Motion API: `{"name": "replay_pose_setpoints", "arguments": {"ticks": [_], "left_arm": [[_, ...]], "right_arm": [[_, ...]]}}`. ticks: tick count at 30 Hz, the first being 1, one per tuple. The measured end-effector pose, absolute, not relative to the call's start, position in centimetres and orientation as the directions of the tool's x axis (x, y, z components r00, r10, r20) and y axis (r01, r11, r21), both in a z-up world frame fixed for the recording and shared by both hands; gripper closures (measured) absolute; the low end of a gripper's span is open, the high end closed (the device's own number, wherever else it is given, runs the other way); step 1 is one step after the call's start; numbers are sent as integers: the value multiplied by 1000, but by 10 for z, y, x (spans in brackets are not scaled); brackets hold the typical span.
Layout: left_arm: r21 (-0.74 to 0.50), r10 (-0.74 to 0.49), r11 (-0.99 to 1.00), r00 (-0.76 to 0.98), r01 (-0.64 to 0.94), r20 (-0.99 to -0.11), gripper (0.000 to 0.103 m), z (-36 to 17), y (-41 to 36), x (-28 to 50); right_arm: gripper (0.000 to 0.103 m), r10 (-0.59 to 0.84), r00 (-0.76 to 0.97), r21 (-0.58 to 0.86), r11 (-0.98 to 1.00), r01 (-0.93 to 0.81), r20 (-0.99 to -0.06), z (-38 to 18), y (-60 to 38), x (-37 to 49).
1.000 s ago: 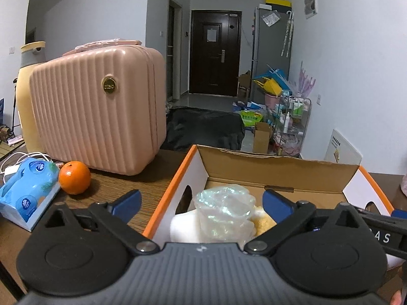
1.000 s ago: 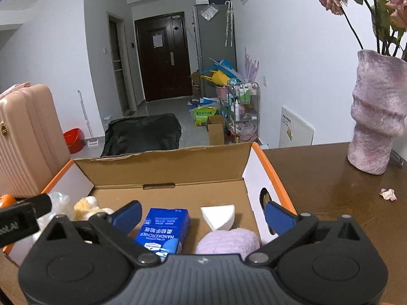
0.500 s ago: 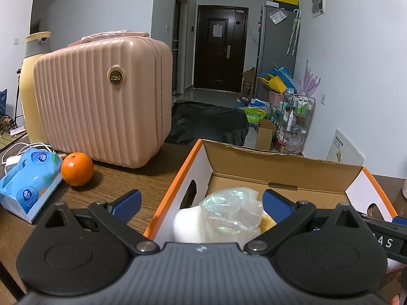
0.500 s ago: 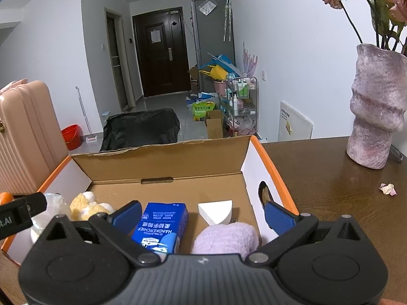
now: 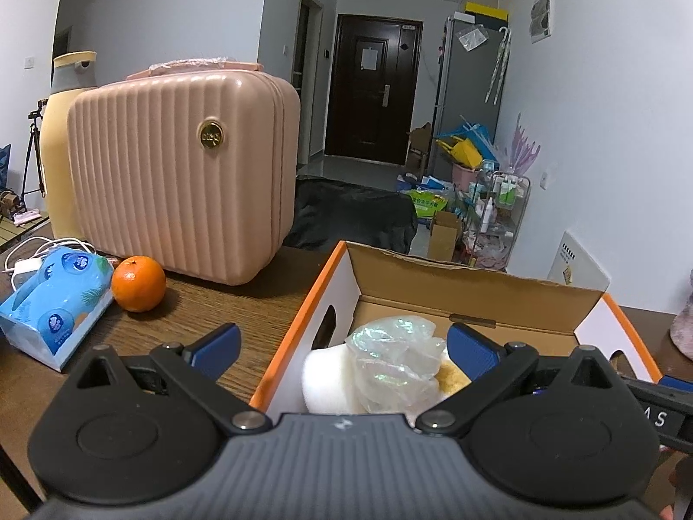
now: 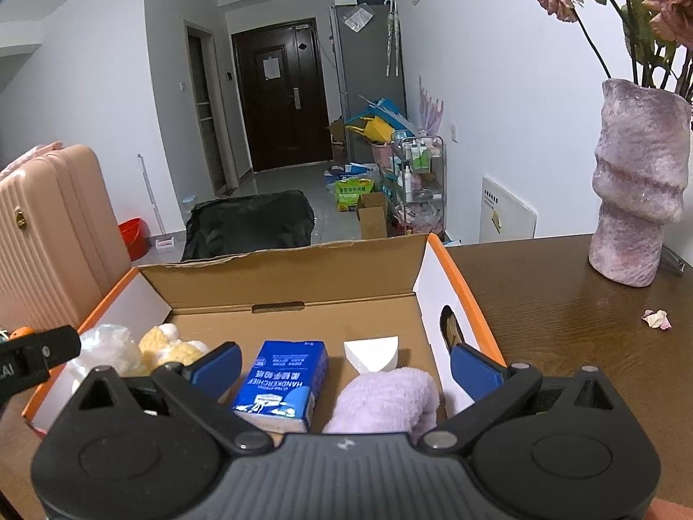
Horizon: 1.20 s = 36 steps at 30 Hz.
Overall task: Organize soft objects
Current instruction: 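Withdraw both open tools from the box toward the blue plush and scrunchie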
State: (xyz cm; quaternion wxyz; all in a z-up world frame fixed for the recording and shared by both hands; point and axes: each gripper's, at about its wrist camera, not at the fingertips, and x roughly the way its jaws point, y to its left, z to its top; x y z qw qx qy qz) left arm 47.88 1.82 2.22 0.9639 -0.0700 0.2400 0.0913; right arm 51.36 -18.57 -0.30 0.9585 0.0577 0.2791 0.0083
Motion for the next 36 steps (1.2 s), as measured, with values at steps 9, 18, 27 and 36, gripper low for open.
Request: {"name": "replay_pose_setpoints", "arguments": {"ticks": [9,18,27,36], "left_arm": [[-100,138,973,875,-207,-464,0,29,26,452],[-95,134,976,887,-195,-442,0,34,36,418],[-80,121,982,896,-170,-427,0,37,44,382],[-51,113,988,897,-149,-427,0,32,59,349]], "right_arm": [[0,63,856,115,993,-4,-513,4,-185,484],[0,81,871,101,994,-37,-484,10,-182,446],[0,108,883,79,994,-81,-457,13,-173,409],[0,137,895,44,990,-131,-425,10,-159,370]]}}
